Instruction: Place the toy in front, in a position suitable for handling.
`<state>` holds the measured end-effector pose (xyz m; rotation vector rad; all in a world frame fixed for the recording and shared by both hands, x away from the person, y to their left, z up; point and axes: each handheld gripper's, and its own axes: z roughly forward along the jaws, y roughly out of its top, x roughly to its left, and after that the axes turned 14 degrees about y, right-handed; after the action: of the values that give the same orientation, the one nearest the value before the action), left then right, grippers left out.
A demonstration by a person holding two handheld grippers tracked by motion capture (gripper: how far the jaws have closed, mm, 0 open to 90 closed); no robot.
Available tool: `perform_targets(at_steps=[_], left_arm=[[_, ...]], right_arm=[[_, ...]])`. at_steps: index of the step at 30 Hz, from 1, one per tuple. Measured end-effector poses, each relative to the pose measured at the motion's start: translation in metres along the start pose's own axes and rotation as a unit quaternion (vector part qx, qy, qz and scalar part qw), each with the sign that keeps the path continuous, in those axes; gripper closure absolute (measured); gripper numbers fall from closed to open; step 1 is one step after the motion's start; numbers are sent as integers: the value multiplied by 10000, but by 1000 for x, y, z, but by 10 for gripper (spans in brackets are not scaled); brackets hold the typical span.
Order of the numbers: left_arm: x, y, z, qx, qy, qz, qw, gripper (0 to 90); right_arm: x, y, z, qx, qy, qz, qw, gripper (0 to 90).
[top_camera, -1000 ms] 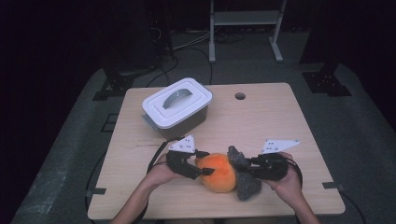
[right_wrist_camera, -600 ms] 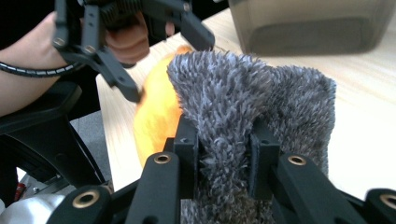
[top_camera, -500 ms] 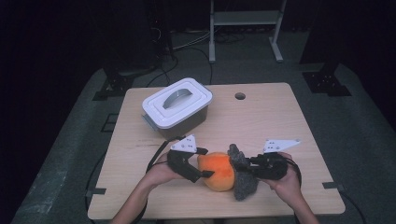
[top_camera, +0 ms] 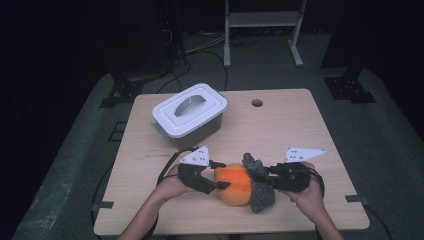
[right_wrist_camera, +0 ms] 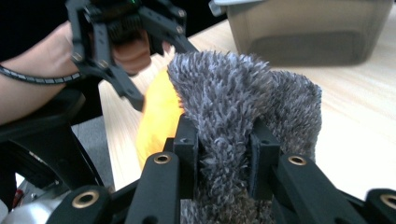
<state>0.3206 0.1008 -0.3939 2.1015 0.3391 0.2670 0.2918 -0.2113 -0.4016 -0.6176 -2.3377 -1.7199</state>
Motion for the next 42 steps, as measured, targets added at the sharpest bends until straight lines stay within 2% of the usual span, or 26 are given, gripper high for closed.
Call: perform_targets(at_steps=[2, 4, 5, 7, 8, 10, 12, 14, 16, 18, 20, 22, 24, 25, 27, 29, 31, 33, 35, 38, 40, 42], left_arm=[[1, -2, 0, 33, -5, 37, 10000, 293], [4, -4, 3, 196, 55, -47, 9998, 206], [5, -7, 5, 218, 56, -88, 9997, 206], [6, -10, 7, 162, -58, -159, 9997, 258], [6, -10, 7, 125, -29, -148, 9998, 306], [5, -8, 5, 30, 31, -83, 10000, 380], [4, -4, 0, -38, 56, -8, 10000, 418], [3, -2, -3, -93, 94, 67, 9999, 432], [3, -1, -4, -98, 86, 99, 9999, 437], [3, -2, -4, -79, 65, 100, 9999, 435], [2, -3, -1, -102, 3, 24, 9999, 392], [1, -3, 3, -34, 18, 25, 10000, 287], [0, -5, 10, 155, -78, 41, 9998, 185], [-2, -6, 13, 105, -134, 33, 9998, 183], [-3, -7, 13, 53, -177, 101, 9998, 237], [-4, -5, 10, -30, -104, 157, 9998, 324], [-3, -3, 5, -116, -25, 130, 9998, 378], [-2, 0, 2, -202, 23, 79, 9998, 390], [-2, 0, 1, -176, 45, 116, 9998, 391], [-4, -2, 4, -134, 13, 175, 9998, 397], [-6, -1, 6, -117, 10, 216, 9997, 395], [-5, -1, 6, -107, 36, 215, 9997, 392]], right_arm=[[-3, -3, -1, 21, 11, 78, 10000, 692], [-4, -5, -2, 43, 21, 115, 9999, 692], [-5, -5, -3, 50, 27, 149, 9999, 692], [-6, -5, -4, 74, 8, 188, 9998, 692], [-5, -4, -5, 81, -14, 188, 9998, 692], [0, 1, -7, 58, -125, 37, 9999, 692], [7, 6, -10, -76, -115, -110, 9998, 692], [11, 9, -10, -125, -49, -185, 9997, 692], [11, 9, -7, -32, -47, -216, 9998, 692], [6, 4, -2, 122, -31, -121, 9998, 691], [3, 0, -2, 272, 12, -60, 9996, 691], [4, 2, -4, 328, -39, -81, 9994, 691], [8, 6, -5, 219, -25, -176, 9996, 692], [11, 7, -4, 181, 30, -219, 9996, 692], [14, 10, 0, 277, 19, -315, 9991, 691], [13, 9, 2, 341, 16, -307, 9989, 690], [9, 5, 0, 291, 34, -212, 9993, 690], [4, 2, -3, 368, -56, -110, 9992, 690], [-1, -5, 0, 533, -118, 12, 9985, 691], [3, -1, 4, 474, -93, -77, 9988, 691], [9, 5, 4, 200, 120, -160, 9996, 691], [13, 10, 6, 184, 212, -249, 9993, 691]])
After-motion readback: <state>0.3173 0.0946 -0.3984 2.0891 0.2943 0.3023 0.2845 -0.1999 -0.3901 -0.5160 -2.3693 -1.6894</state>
